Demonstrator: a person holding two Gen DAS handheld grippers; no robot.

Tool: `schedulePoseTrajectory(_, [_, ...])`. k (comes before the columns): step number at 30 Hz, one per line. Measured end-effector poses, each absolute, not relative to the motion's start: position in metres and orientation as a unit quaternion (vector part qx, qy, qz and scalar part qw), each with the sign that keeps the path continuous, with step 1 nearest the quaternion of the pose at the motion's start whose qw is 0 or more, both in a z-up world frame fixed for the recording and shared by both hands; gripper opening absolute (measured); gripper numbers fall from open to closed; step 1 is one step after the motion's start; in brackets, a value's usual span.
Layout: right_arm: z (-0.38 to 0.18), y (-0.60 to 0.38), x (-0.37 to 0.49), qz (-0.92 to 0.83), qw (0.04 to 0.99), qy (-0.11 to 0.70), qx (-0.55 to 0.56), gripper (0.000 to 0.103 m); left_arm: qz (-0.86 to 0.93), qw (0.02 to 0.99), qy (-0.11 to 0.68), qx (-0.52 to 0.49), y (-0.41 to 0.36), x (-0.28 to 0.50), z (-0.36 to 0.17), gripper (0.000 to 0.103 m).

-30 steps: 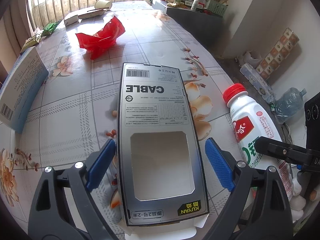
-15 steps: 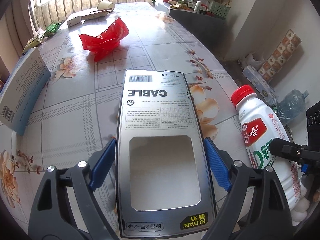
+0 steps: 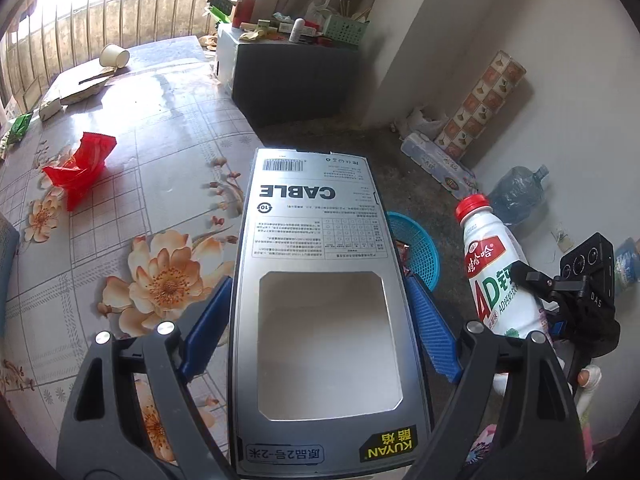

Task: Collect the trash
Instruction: 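Carry the CABLE box and AD bottle toward the blue wastebasket with both tools, then open the left tool over the wastebasket while the right tool releases the bottle, then move both open tools back over the table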

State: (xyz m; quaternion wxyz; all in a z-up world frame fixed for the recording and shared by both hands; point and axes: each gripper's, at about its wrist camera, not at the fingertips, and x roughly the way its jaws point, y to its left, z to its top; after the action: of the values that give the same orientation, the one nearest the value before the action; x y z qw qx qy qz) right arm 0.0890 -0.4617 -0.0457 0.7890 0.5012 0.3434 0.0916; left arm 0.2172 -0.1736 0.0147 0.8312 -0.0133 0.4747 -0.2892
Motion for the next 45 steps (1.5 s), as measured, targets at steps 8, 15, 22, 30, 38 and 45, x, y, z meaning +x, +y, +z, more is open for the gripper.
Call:
schedulePoseTrajectory(8, [-0.115,-0.545,0.073,-0.025,0.741,0.36,0.567,0.064,-0.363,0.756,0.544,0.037,-0.326,0.241,-0.028,0.082])
schedulePoseTrajectory(15, [-0.188,-0.599,0.127,-0.084,0.706,0.385,0.589,0.065,-0.368,0.716,0.588,0.079,-0.44,0.276,-0.091,0.083])
schedulePoseTrajectory(22, [-0.261,-0.645,0.174,-0.151,0.693,0.385,0.591,0.072,-0.349,0.715,0.605,0.03,-0.5,0.321,-0.147,0.085])
schedulePoseTrajectory(30, [-0.267,-0.646,0.149,-0.163,0.694,0.372,0.594,0.072,-0.35,0.713,0.608,-0.005,-0.485,0.326,-0.151,0.085])
schedulePoseTrajectory(38, [-0.219,-0.631,0.099,-0.176,0.725,0.355,0.564,0.072,-0.384,0.744,0.546,-0.032,-0.428,0.305,-0.079,0.085])
schedulePoseTrajectory(45, [-0.124,-0.581,0.073,-0.161,0.815,0.349,0.433,0.076,-0.406,0.79,0.457,-0.044,-0.334,0.255,-0.011,0.085])
